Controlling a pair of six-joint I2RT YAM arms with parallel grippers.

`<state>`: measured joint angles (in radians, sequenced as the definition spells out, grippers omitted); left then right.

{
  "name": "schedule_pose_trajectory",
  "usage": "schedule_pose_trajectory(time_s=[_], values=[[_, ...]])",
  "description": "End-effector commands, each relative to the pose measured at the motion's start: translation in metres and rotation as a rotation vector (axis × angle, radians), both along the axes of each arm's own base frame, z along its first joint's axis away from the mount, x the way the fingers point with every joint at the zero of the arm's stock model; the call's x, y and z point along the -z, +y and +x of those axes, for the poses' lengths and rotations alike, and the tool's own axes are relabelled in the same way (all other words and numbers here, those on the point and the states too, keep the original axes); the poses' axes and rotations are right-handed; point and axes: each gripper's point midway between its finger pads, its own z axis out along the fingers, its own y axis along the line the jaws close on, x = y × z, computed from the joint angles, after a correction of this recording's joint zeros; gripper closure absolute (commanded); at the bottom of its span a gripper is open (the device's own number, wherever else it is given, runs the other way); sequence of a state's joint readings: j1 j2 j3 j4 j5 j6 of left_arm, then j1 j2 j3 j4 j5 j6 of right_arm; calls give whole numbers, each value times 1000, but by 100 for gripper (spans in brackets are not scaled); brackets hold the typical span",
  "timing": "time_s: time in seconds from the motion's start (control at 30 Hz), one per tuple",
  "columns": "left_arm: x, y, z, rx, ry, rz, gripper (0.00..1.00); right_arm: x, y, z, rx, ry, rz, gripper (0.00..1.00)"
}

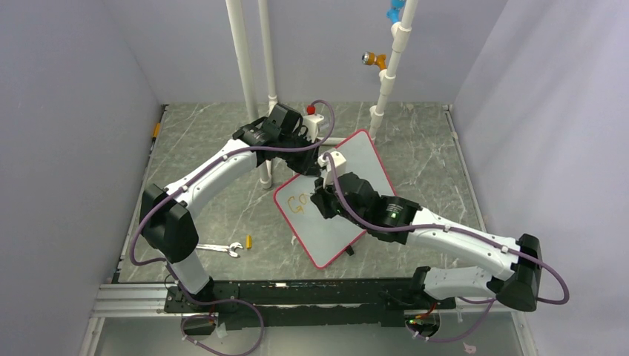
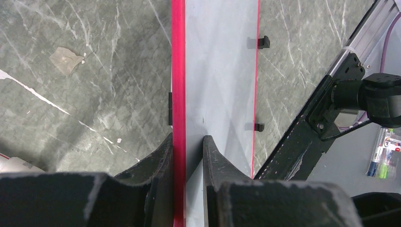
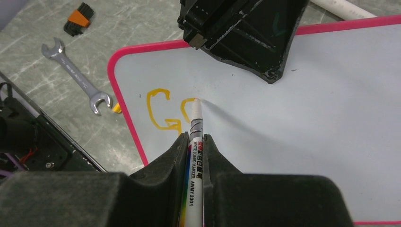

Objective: Write a sentence on the whiteboard

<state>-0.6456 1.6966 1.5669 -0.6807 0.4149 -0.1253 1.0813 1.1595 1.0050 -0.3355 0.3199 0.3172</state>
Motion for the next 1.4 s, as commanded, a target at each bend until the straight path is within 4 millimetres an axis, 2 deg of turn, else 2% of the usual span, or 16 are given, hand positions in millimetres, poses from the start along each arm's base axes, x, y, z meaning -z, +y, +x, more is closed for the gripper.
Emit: schedule_pose_trajectory(time_s=[0.0,0.2,0.43,0.67,0.97,1.37], values=[[19,14,1,5,-51,123,100,-42,-7,0,26,-58,131,100],[15,14,1,2,-57,123,100,-46,-28,-2,78,-86,173,100],[13,15,0,1,-60,116,100,-50,-33,-11,45,-74,225,100],[11,15,0,0,-63,112,100,-39,-27,-14,2,-75,194,100],[12,15,0,1,-59,111,100,-31,-21,0,43,-80,153,100],[13,15,1,-1,-59,116,100,-24,-10,8,44,-84,122,100]])
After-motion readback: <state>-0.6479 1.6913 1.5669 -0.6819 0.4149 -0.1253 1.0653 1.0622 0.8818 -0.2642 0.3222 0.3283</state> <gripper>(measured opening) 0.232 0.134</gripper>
